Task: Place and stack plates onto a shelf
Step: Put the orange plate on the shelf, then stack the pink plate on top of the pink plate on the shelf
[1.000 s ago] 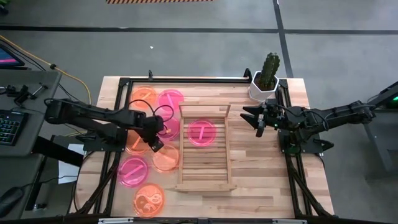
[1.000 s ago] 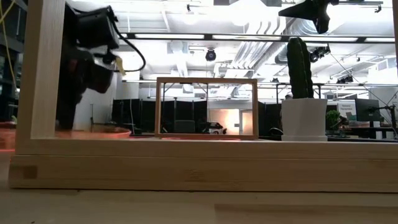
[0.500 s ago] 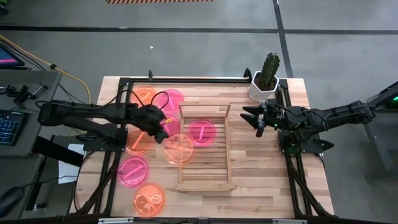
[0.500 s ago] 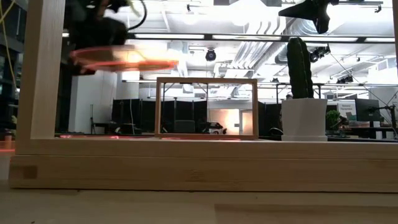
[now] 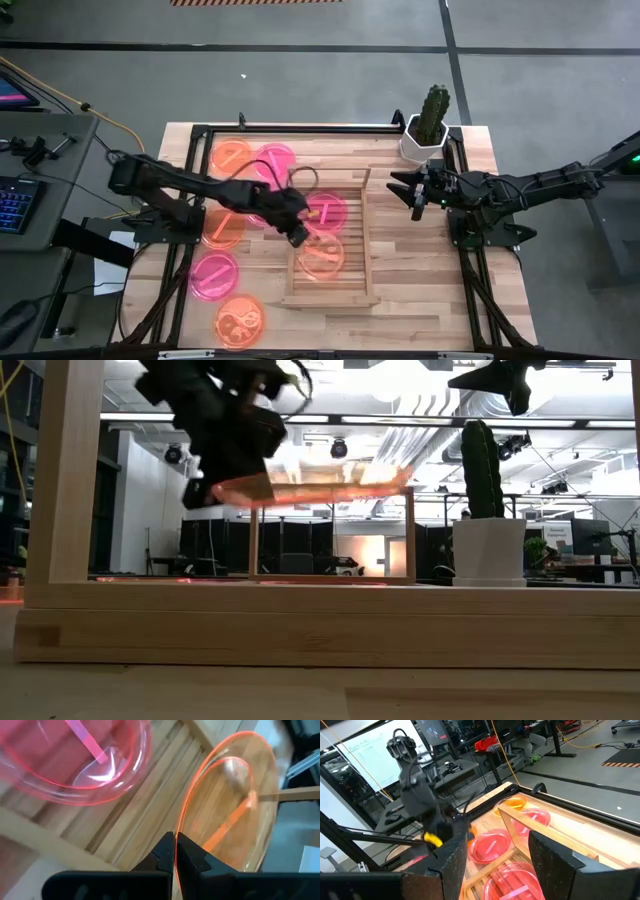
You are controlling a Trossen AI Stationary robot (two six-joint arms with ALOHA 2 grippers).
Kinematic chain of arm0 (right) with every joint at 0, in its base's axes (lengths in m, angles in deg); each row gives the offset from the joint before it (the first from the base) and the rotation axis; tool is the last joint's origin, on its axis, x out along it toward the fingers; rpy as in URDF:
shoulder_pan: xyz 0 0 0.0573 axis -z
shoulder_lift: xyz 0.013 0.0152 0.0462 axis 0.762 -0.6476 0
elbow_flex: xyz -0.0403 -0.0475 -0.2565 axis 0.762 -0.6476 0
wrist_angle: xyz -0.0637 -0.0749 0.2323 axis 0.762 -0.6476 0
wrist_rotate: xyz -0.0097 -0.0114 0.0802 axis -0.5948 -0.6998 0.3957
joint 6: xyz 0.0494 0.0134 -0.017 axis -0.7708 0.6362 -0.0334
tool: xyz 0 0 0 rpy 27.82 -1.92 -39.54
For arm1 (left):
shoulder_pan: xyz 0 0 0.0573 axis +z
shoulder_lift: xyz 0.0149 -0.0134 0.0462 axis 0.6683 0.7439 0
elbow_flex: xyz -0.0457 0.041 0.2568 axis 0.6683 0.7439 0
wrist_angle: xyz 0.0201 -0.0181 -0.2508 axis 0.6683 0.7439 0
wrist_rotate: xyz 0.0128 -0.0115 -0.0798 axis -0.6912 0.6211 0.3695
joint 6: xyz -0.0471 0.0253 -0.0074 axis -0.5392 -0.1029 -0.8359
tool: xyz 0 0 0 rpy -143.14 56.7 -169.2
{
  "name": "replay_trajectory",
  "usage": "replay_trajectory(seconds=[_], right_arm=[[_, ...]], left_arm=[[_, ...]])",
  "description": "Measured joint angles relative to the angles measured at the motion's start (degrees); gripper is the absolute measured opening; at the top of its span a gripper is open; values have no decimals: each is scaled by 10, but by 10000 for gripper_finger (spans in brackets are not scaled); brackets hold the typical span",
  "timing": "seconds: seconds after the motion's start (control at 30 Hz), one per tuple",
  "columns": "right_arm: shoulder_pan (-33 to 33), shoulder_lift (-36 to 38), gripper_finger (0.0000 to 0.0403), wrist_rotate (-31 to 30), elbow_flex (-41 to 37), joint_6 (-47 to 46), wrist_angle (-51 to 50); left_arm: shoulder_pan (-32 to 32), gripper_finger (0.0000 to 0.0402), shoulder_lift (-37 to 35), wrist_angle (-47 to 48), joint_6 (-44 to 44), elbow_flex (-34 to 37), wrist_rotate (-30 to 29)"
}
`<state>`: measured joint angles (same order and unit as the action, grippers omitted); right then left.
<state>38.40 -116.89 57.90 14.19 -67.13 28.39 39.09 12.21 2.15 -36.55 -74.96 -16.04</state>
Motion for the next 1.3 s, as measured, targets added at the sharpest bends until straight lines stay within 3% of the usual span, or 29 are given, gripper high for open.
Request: replay_trajectory(seconds=[0.23,0.5,0.73,1.13,1.3], right_arm=[[0,0,195,0,0,0,-2],[0,0,195,0,0,0,-10],[0,0,195,0,0,0,-11],[0,0,195,0,0,0,-13],[0,0,195,0,0,-13,-13]], left_arm=[[-15,0,93,-12,-5,-43,-15],[-23,0,127,-37,-6,-57,-15],[-25,4,128,-23,5,-57,-29],[-25,67,127,-10,21,-57,-29],[10,89,77,-5,41,-56,-15]])
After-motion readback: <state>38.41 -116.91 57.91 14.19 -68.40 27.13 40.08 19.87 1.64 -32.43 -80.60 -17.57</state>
